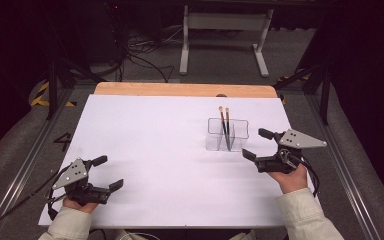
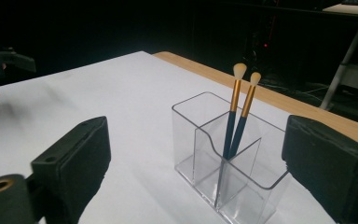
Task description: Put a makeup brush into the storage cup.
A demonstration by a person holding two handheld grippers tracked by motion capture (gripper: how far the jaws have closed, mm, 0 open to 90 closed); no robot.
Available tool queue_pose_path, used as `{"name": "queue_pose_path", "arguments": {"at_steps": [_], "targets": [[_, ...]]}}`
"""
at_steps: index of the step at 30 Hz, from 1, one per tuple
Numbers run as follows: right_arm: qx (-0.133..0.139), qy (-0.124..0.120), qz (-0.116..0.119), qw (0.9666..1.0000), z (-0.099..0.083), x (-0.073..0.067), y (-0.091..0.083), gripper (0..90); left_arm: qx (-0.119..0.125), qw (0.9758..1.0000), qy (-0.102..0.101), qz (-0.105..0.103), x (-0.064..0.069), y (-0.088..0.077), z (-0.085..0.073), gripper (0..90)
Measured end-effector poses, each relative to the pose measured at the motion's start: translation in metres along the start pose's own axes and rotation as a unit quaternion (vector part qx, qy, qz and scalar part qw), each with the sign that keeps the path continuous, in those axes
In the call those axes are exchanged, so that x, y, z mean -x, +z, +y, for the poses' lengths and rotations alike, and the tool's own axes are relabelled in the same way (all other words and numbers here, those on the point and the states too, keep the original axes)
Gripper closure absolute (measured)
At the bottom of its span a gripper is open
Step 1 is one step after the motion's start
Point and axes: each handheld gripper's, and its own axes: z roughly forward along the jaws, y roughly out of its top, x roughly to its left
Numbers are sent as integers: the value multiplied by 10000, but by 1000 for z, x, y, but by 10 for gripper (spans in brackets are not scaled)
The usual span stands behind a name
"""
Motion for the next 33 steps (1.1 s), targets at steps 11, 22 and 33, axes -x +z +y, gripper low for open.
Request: {"name": "queue_pose_path", "arguments": {"at_steps": [11,22,33], "targets": [[-100,-70,284,9995,-10,-6,-7,9,112,9998,36,-132,0,-4,2,3],[-270,-361,436,9980,-26,-17,-4,5,100,9998,49,-169,0,-5,2,3],[-214,-347,393,9984,-48,-17,-1,0,92,9997,21,-203,0,-5,2,3]]}}
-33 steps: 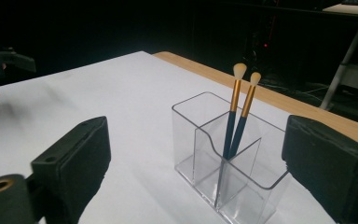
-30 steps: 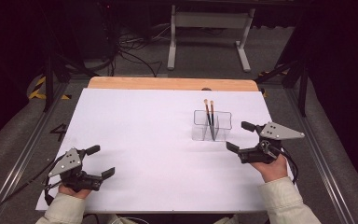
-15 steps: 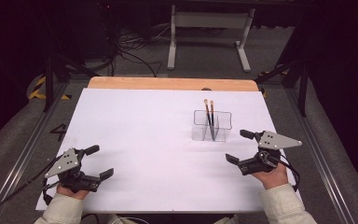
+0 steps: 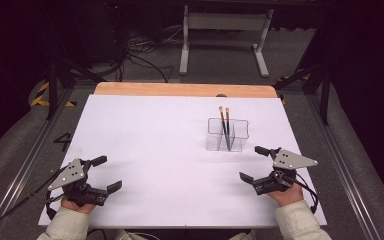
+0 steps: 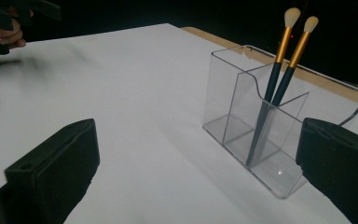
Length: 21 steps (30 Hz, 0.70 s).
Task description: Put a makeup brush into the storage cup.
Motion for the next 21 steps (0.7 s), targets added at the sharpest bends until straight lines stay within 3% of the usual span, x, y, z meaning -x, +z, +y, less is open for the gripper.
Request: {"name": "queue_pose_path", "arguments": {"at_steps": [4,13,18,21], "targets": [[15,35,-65,10000,-9,-1,0,0,24,10000,-6,-15,1,0,-1,2],[326,264,-287,9987,-27,1,0,0,43,10000,-46,-33,1,1,-2,2],[245,383,-359,9983,-35,5,3,0,-15,9999,-123,-10,0,1,-6,2],[155,421,-349,9984,-39,5,7,0,-22,10000,-52,13,0,2,-7,2]]}}
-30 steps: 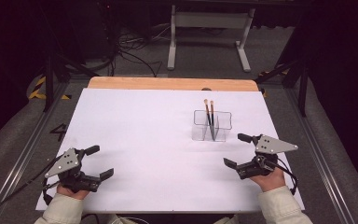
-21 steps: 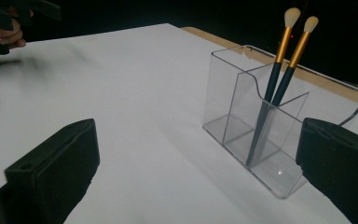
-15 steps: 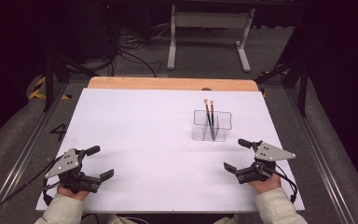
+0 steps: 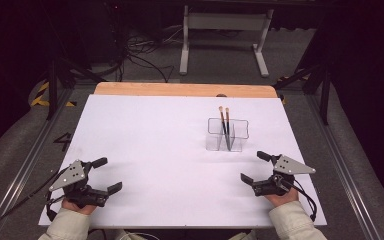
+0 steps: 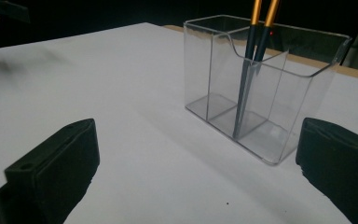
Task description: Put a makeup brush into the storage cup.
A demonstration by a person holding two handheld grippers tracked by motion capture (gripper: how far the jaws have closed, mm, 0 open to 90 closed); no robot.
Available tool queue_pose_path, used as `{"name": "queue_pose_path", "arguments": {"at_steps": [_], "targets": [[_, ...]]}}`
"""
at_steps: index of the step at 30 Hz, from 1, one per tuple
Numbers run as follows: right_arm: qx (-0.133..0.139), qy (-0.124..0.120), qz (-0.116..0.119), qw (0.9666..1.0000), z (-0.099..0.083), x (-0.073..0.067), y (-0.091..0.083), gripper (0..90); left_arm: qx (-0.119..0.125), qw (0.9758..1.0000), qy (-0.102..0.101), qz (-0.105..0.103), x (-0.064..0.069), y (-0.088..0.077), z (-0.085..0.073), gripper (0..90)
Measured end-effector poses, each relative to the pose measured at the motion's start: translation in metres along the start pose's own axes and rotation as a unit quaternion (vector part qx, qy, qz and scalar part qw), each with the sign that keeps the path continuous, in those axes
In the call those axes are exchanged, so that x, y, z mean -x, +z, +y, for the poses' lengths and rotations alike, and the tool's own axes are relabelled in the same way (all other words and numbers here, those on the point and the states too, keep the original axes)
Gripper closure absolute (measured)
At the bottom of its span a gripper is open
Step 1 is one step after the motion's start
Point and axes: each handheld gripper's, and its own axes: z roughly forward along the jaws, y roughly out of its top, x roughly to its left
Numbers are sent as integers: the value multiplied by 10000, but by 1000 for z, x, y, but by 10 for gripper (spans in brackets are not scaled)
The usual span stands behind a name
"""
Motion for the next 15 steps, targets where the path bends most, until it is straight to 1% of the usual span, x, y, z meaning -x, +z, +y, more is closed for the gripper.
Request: {"name": "queue_pose_path", "arguments": {"at_steps": [2,3,5,6,11,12,14,15], "targets": [[-66,16,-11,10000,-2,0,2,0,-12,10000,-18,0,0,1,-1,2],[-52,20,-18,10000,-2,0,2,0,-6,10000,-52,3,0,1,-1,2],[8,33,-25,10000,-2,0,2,0,1,10000,-29,6,0,1,-1,2],[9,39,-30,10000,-2,0,1,0,-6,10000,-50,-2,0,1,-1,2],[37,48,-45,10000,-2,0,1,0,0,10000,-24,2,0,2,-1,2],[12,33,-57,10000,-2,0,1,0,-17,10000,9,12,-1,1,-1,2],[-18,14,-46,10000,-2,1,1,0,-26,10000,-65,42,-1,2,-1,3],[-18,14,-46,10000,-2,1,1,0,-26,10000,-65,42,-1,2,-1,3]]}}
